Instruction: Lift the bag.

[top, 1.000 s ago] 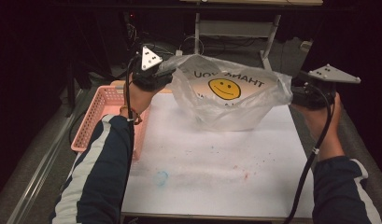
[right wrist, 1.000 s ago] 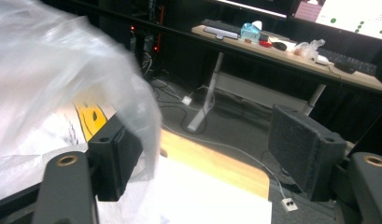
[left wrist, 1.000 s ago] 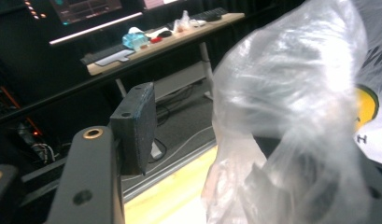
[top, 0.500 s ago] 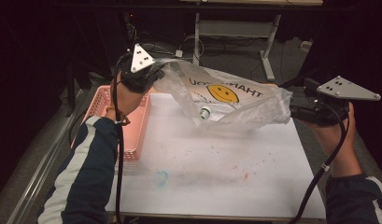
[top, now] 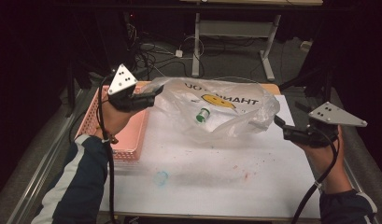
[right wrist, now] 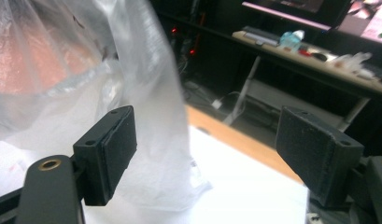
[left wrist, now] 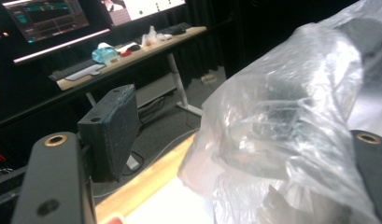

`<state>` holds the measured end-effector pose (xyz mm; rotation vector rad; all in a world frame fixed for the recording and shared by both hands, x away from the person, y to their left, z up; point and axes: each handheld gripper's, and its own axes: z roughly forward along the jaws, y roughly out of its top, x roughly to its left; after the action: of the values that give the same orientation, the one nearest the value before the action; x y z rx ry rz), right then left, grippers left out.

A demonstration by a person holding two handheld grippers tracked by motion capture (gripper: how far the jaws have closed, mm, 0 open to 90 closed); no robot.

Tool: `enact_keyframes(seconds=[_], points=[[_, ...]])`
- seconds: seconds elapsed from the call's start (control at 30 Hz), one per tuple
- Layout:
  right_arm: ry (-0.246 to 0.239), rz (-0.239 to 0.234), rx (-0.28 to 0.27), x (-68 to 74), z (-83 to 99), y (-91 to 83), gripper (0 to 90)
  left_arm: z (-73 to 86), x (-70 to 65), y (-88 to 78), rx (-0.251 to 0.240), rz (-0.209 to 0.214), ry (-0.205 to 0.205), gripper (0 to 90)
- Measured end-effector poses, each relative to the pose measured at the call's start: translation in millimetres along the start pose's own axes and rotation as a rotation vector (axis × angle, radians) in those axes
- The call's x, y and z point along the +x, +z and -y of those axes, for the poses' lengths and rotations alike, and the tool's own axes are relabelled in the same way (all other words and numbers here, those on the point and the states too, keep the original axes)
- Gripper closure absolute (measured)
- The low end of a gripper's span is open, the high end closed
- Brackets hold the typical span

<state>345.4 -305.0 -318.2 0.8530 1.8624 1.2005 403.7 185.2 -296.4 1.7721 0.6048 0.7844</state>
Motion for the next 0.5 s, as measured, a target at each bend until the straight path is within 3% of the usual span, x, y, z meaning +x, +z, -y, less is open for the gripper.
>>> enact_keyframes(seconds=[0.13, 0.27, 0.3, 0.43, 0.5], points=[[0.008, -0.019, 0.022, 5.7, 13.3, 0.7, 21.2, -2.3, -12.8, -26.2, -0.040, 0.069, -0.002, 23.2], [0.034, -0.024, 0.027, 7.8, 21.5, -2.8, 21.2, -10.3, -30.1, -46.8, -0.037, 0.086, 0.035, 23.2], [0.037, -0.017, 0.030, 8.7, 23.3, -3.9, 21.3, -10.7, -34.1, -49.9, -0.022, 0.072, 0.055, 23.2], [0.058, -0.012, 0.042, 11.1, 32.1, -7.1, 22.2, 2.6, -42.7, -59.1, -0.022, 0.077, 0.047, 23.3], [0.062, -0.009, 0.053, 13.6, 37.5, -8.1, 22.4, 14.5, -50.9, -61.9, -0.015, 0.078, 0.070, 23.3]])
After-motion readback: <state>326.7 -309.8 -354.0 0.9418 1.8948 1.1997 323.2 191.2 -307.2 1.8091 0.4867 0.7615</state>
